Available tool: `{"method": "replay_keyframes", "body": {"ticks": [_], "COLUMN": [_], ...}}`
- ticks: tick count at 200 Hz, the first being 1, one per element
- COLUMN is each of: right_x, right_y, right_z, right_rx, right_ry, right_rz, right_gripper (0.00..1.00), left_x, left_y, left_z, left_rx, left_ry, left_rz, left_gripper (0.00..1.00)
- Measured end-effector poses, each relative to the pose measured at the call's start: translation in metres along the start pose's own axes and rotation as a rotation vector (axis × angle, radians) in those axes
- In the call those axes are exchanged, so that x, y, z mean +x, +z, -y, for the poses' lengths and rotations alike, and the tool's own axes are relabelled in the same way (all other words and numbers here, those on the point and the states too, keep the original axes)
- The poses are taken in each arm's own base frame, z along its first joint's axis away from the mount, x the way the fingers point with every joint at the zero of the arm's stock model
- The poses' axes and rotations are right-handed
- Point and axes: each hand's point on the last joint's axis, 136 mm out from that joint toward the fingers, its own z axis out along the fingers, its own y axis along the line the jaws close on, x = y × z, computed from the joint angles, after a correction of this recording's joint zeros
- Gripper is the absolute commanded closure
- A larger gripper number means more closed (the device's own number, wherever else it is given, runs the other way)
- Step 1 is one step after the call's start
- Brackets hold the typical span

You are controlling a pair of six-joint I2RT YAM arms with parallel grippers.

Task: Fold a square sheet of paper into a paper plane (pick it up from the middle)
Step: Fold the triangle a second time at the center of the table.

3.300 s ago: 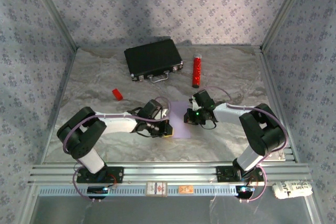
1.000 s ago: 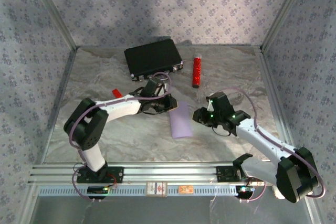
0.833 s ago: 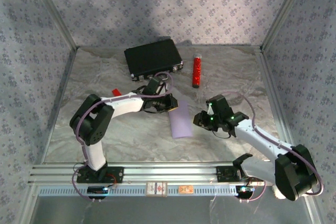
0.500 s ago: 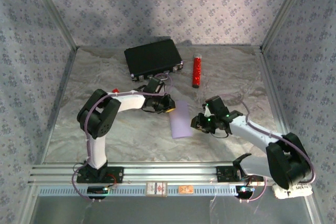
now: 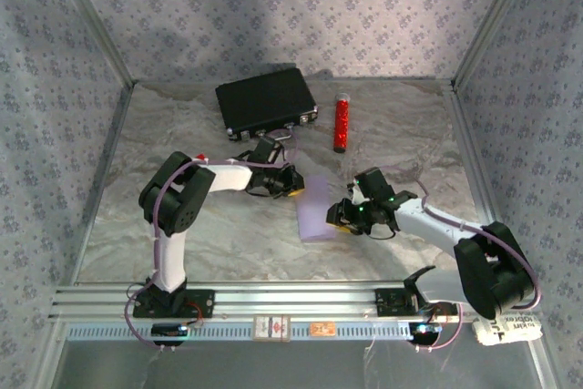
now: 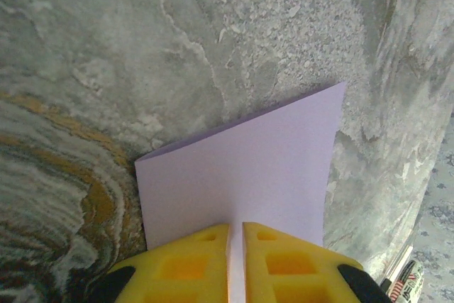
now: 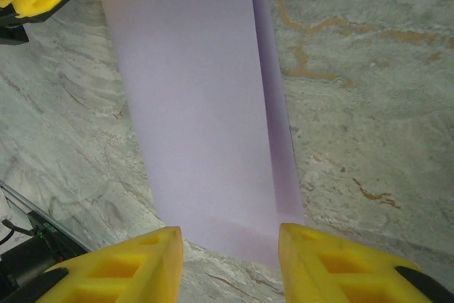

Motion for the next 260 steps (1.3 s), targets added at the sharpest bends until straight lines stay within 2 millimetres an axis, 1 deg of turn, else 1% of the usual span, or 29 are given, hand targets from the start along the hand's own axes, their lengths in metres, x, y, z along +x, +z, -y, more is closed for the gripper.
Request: {"method": "replay_keyframes", "body": {"ticks": [23, 35, 69, 92, 110, 120, 139, 195, 239, 260], "right_x": [-0.001, -0.002, -0.005, -0.008, -0.012, -0.013, -0.016, -0.022, -0.031, -0.035], "right_y": [0.001, 0.002, 0.007, 0.009, 0.012, 0.014, 0.016, 0.019, 0.015, 0.013], "right_z": [0.000, 0.000, 0.004, 0.002, 0.001, 0.002, 0.001, -0.007, -0.017, -0.020], "right_rx": [-0.012, -0.017, -0.023, -0.038, -0.050, -0.056, -0.068, -0.132, -0.196, -0.225], "right_ry": [0.009, 0.016, 0.036, 0.035, 0.037, 0.040, 0.052, 0.044, 0.029, 0.026], "right_rz": [-0.009, -0.012, -0.023, -0.021, -0.020, -0.022, -0.021, -0.028, -0.013, -0.009], "right_gripper": [0.55, 0.52, 0.51, 0.50, 0.50, 0.54, 0.56, 0.62, 0.63, 0.66], "left_x": [0.000, 0.000, 0.000, 0.000, 0.000, 0.000, 0.000, 0.000, 0.001, 0.001], "left_y": [0.000, 0.000, 0.000, 0.000, 0.000, -0.001, 0.000, 0.000, -0.001, -0.001], "left_z": [0.000, 0.001, 0.000, 0.000, 0.000, 0.000, 0.000, 0.000, 0.001, 0.000], "left_rx": [0.011, 0.011, 0.011, 0.012, 0.015, 0.016, 0.018, 0.018, 0.012, 0.010], "left_ry": [0.005, 0.006, 0.006, 0.007, 0.009, 0.010, 0.011, 0.011, 0.028, 0.036], "left_rz": [0.003, 0.003, 0.003, 0.004, 0.007, 0.008, 0.009, 0.008, 0.004, 0.001], "left_gripper": [0.87, 0.87, 0.88, 0.88, 0.88, 0.88, 0.88, 0.88, 0.88, 0.88]}}
